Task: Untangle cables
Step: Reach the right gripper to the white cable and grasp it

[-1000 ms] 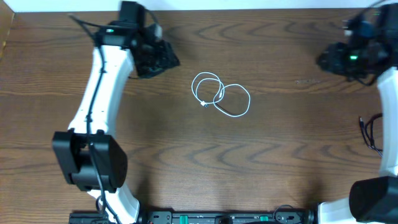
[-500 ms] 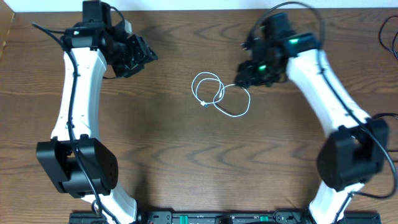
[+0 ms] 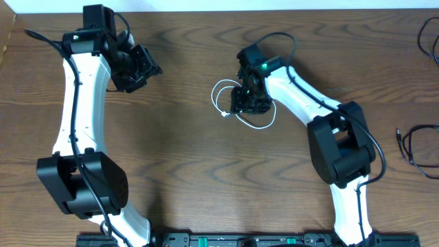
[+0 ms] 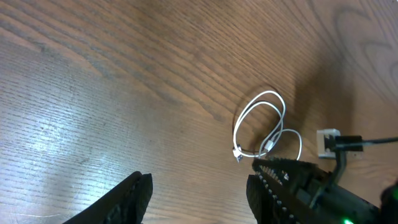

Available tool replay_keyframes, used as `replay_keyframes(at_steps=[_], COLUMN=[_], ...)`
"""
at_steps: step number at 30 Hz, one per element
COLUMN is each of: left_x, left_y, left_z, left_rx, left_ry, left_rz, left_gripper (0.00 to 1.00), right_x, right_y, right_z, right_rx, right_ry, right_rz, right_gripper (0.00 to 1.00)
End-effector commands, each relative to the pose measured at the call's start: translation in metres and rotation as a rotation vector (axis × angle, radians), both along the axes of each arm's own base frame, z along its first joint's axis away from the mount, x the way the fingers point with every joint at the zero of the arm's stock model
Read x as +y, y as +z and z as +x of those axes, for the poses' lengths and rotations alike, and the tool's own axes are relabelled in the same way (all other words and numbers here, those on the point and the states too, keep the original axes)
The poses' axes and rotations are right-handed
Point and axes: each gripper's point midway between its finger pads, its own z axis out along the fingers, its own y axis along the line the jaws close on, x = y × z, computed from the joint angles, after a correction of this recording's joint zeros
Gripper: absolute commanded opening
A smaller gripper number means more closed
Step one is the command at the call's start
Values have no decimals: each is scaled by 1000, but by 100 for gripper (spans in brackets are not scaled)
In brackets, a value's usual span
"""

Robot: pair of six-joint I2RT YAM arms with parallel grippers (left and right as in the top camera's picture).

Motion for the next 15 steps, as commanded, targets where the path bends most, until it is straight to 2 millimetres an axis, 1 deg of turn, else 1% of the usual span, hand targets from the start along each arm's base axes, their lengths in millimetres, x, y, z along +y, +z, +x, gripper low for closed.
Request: replay_keyframes(at_steps=[1,3,8,12,13,15], left_x=[3,3,3,3,3,3], left_y=[8,8,8,8,8,8], left_z=[-2,-3,-3,-3,-3,-4], left_rx=[-19,-15,-15,-15,-14,-10], left_ry=[6,6,6,6,6,6], left_rz=[19,18,18,18,18,18], left_gripper=[55,55,55,55,55,55], right_x=[5,2,-12,-10,-12,-17], right_y=[-18,-31,-45,-46,-47,-47], right_z=[-2,-4,-5,-6,-5,-6], right_rx=[23,31,-4,-20,-26,-28], right_ry=[-21,-21,-14,-2,1,19], right_rz=[-18,-57,-194,-210,-223,-249], right_gripper=[49,47,43,32,24,20])
